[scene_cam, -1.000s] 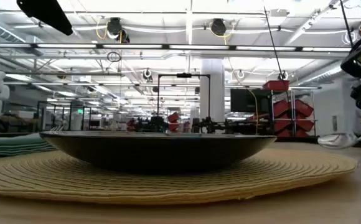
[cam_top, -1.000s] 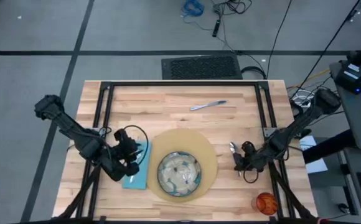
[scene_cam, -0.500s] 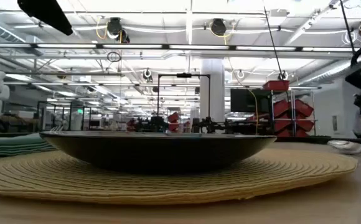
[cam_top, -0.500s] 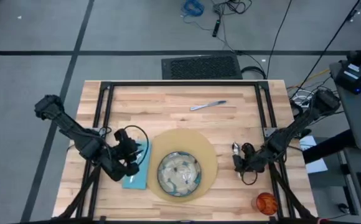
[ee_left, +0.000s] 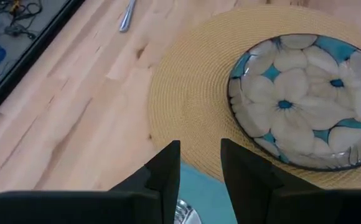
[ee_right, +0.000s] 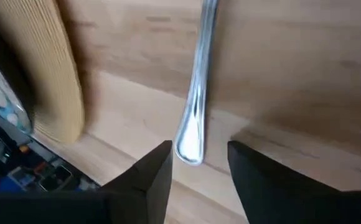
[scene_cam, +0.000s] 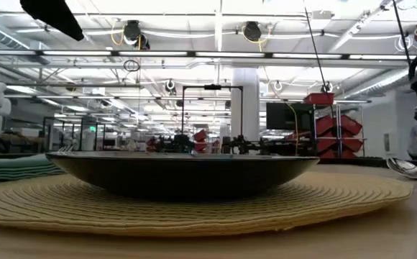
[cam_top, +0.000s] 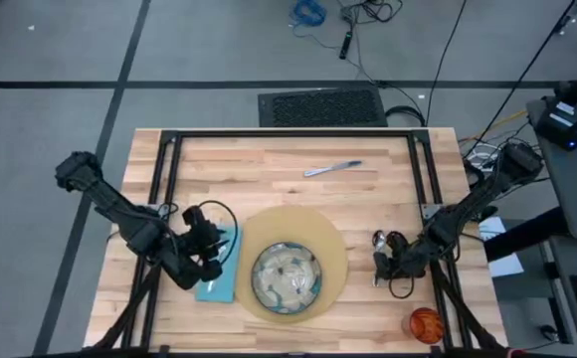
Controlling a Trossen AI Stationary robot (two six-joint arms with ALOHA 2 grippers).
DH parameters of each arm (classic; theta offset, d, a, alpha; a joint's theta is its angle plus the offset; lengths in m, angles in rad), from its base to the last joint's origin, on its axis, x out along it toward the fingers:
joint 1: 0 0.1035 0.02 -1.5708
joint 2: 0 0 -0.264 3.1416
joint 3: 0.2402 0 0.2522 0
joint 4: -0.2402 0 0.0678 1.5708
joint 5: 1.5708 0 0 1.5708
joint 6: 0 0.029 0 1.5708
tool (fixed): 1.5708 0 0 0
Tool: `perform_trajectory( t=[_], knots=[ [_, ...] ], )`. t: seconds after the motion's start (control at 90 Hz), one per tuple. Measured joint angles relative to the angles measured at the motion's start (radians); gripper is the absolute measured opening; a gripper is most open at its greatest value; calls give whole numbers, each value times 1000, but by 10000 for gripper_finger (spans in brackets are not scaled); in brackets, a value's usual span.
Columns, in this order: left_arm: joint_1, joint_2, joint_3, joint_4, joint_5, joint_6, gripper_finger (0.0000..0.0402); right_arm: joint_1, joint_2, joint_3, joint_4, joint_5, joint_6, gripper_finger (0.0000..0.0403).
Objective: Set table place
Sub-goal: Put the silver spoon to the right of the brown mat
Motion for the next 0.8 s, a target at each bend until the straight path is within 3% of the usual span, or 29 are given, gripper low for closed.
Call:
perform_trajectory(
  t=[0.111,0.222,0.367,0.489,0.8],
  knots=[
    [0,0,0,-2,0,3,100,-7,1,58,-114,15,-46,143],
    [0,0,0,2,0,20,100,-20,1,165,-372,36,-80,130],
    [0,0,0,13,-1,20,100,-30,22,297,-616,190,-99,118],
    [0,0,0,31,-2,26,100,-68,73,319,-630,224,-107,112],
    [1,0,0,27,-5,30,100,-109,213,319,-536,148,-140,92]
  ],
)
